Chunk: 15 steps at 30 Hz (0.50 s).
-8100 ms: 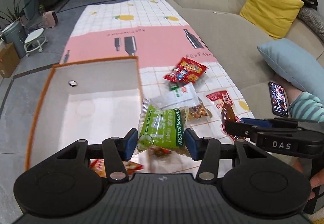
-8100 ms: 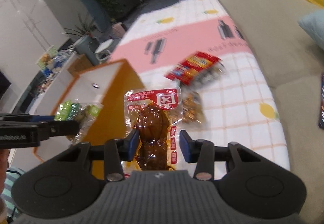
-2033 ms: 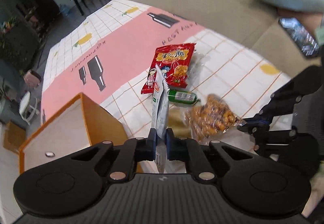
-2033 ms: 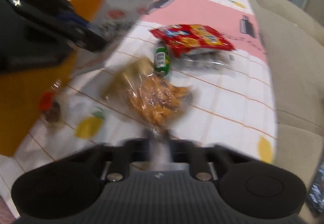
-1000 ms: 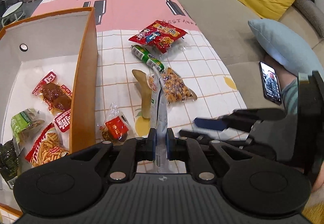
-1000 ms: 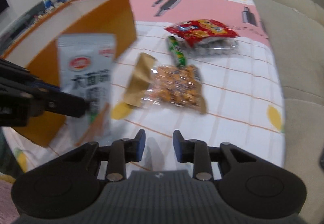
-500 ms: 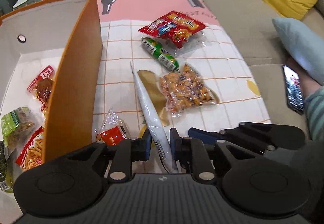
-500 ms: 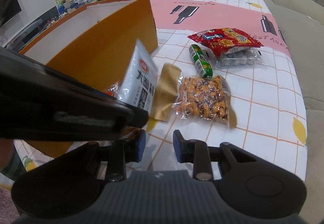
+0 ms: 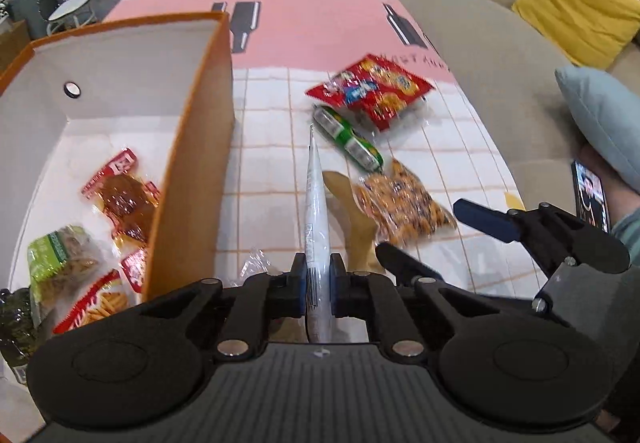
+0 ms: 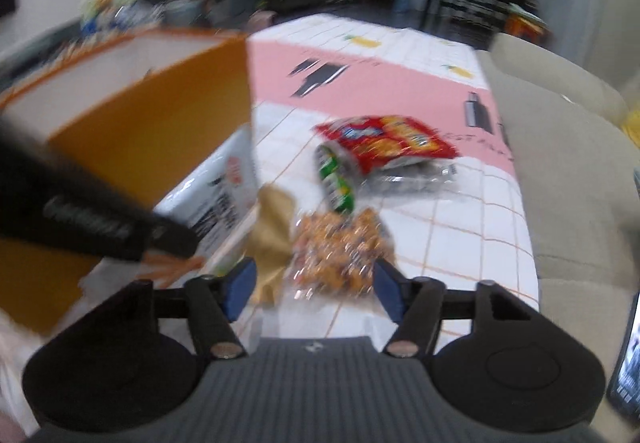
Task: Organize snacks
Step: 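Lift the white packet with the left tool while the right tool moves toward the nut bag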
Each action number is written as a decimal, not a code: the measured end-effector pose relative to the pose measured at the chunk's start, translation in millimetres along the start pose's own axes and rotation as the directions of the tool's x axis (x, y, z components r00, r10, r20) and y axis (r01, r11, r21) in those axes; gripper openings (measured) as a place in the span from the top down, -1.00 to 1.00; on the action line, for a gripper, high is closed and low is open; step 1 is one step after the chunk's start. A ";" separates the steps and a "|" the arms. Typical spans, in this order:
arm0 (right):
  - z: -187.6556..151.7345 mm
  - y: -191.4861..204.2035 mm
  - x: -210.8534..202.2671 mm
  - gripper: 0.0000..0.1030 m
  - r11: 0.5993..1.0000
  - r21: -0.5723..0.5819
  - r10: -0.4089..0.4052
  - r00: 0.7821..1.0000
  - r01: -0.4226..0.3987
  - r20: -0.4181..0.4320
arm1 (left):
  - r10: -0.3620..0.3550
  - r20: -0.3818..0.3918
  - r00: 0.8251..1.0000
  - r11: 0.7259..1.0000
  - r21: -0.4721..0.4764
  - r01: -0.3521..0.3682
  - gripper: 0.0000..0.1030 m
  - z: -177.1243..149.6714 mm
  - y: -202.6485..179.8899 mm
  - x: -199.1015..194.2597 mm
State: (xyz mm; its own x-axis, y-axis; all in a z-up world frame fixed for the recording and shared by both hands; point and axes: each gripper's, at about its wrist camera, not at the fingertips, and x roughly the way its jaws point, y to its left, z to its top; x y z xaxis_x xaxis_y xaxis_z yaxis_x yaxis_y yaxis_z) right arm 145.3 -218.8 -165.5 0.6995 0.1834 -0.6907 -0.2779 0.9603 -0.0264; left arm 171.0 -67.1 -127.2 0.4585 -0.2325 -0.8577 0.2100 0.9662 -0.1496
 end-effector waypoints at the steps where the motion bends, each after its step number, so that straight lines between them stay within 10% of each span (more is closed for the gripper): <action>1: 2.6 -2.7 0.8 -0.35 1.000 0.022 0.005 1.000 -0.006 0.015 | 0.001 0.006 1.000 1.000 -0.010 -0.001 0.80 1.2 1.1 -0.8; 10: -1.6 34.0 13.8 -0.13 0.987 -0.161 0.020 1.000 -0.016 0.018 | 0.020 0.014 1.000 1.000 -0.016 -0.019 0.81 4.0 3.3 -1.4; 15: -3.9 35.8 13.2 0.97 0.982 -0.186 -0.004 1.000 0.004 0.000 | 0.016 0.008 1.000 1.000 -0.012 -0.016 0.81 1.9 4.6 -2.5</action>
State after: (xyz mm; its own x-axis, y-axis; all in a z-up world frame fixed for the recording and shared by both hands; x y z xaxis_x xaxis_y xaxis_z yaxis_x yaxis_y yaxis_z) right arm 142.0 -182.8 -178.4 0.7006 0.1793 -0.6907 -0.3928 0.9050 -0.1635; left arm 172.5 -62.3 -124.7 0.4691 -0.2179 -0.8558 0.1921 0.9711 -0.1419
